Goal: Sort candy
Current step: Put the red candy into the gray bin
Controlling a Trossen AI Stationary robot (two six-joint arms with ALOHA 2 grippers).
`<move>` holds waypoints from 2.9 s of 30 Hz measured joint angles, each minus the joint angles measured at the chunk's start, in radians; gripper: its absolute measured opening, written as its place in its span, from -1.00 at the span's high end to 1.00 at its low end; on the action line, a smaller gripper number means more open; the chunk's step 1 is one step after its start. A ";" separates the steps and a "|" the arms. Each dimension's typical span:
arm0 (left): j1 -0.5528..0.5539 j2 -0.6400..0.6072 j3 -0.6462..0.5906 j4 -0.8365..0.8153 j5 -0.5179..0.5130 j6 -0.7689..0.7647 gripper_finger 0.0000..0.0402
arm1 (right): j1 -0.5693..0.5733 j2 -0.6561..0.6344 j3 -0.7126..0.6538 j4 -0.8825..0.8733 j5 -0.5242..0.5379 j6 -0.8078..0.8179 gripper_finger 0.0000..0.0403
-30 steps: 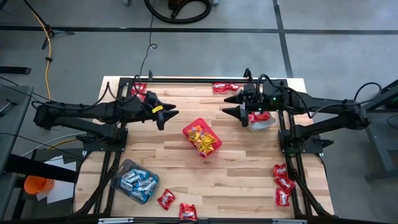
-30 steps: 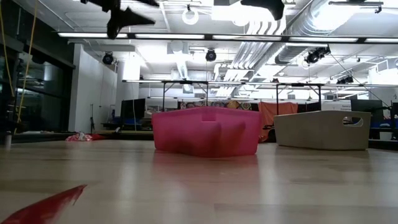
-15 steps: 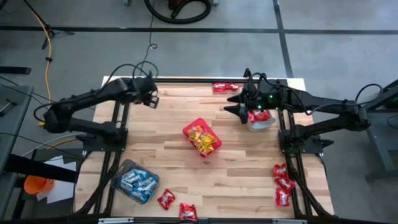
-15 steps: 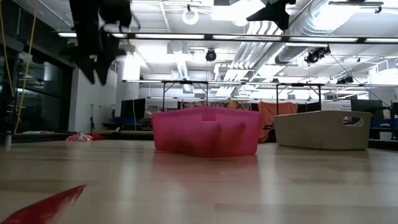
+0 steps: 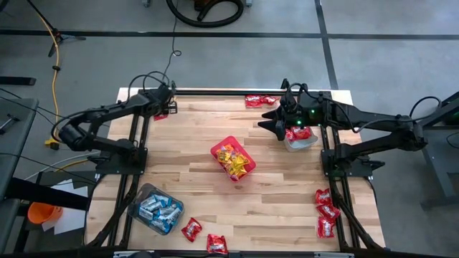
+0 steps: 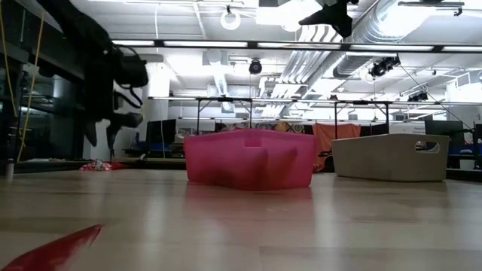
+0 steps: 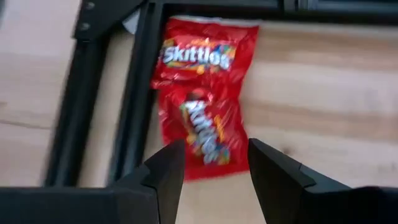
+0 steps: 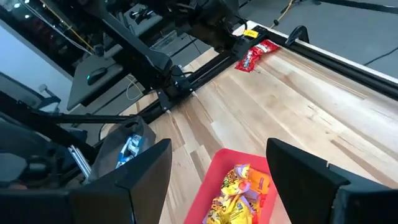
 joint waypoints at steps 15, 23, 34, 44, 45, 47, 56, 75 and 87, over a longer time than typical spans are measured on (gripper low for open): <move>0.062 0.002 -0.098 0.201 -0.013 -0.116 0.35 | 0.006 0.000 0.000 0.012 0.051 0.046 -0.27; 0.026 0.058 -0.098 0.209 0.000 -0.228 0.47 | 0.006 0.000 0.000 0.012 0.052 0.046 -0.27; -0.019 0.215 -0.093 0.243 0.028 -0.280 0.77 | 0.006 0.000 0.000 0.009 0.048 0.046 -0.27; -0.107 0.125 -0.102 0.257 0.140 -0.237 1.00 | 0.006 0.000 0.000 -0.008 0.040 0.016 -0.27; -0.127 0.098 -0.103 0.252 0.142 -0.225 1.00 | 0.006 0.000 0.000 -0.008 0.041 0.011 -0.27; -0.169 0.031 -0.100 0.268 0.129 -0.194 1.00 | 0.006 0.000 0.000 -0.008 0.041 -0.005 -0.27; -0.437 -0.322 -0.099 0.449 0.175 0.024 1.00 | 0.006 0.000 0.000 0.045 0.050 -0.075 -0.27; -0.964 -0.402 -0.098 1.019 0.161 0.248 1.00 | 0.007 0.000 0.000 0.126 0.049 -0.087 -0.27; -0.967 -0.400 -0.098 1.017 0.150 0.248 1.00 | 0.006 0.000 0.000 0.124 0.037 -0.086 -0.27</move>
